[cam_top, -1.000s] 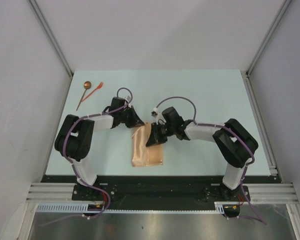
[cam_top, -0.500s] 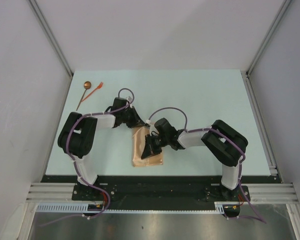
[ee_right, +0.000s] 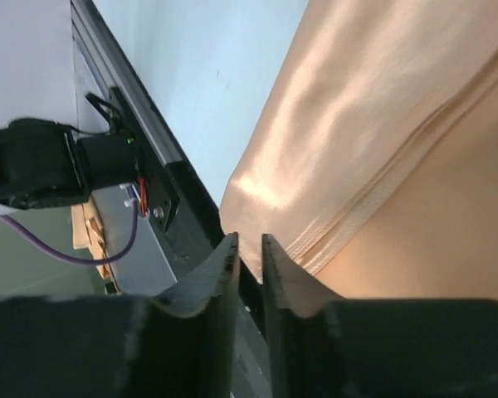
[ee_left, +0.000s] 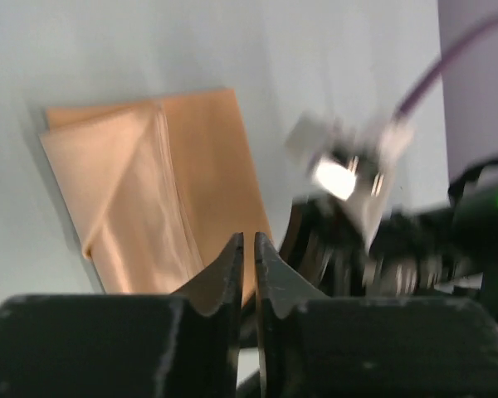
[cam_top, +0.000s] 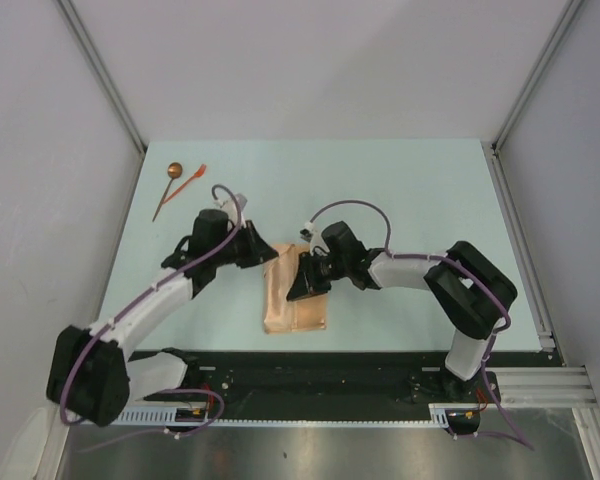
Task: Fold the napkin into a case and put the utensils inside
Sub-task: Fold the lower triangle-folded napkin at the center of the board.
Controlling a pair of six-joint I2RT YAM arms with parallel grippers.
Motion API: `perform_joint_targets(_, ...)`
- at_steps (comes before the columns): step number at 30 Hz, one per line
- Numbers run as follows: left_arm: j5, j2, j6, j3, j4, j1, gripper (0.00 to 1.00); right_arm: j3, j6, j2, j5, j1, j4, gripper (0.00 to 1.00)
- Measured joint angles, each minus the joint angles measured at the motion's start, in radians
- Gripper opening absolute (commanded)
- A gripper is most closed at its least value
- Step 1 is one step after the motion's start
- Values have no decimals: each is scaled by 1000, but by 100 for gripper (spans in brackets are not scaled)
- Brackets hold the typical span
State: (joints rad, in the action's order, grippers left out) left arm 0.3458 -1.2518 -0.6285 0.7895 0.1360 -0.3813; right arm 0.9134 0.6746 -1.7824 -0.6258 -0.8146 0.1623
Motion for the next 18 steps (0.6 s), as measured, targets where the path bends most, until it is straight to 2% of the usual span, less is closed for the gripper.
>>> perform_joint_targets(4, 14, 194, -28, -217, 2, -38, 2, 21, 4, -8, -23, 82, 15, 31)
perform_joint_targets(7, 29, 276, -62, -340, 13, -64, 2, 105, 14, -79, -50, 110, 35, 31)
perform_joint_targets(9, 34, 327, -90, -405, 11, -78, 2, 174, 27, -142, -70, 109, 58, 27)
perform_joint_targets(10, 35, 350, -100, -429, 9, -81, 2, 205, 33, -172, -80, 105, 71, 20)
perform_joint_targets(13, 36, 391, -124, -476, 3, -84, 1, 274, 58, -241, -104, 94, 106, 7)
perform_joint_targets(18, 55, 363, -151, -532, -57, -84, 0, 312, 128, -339, -148, 67, 192, 1)
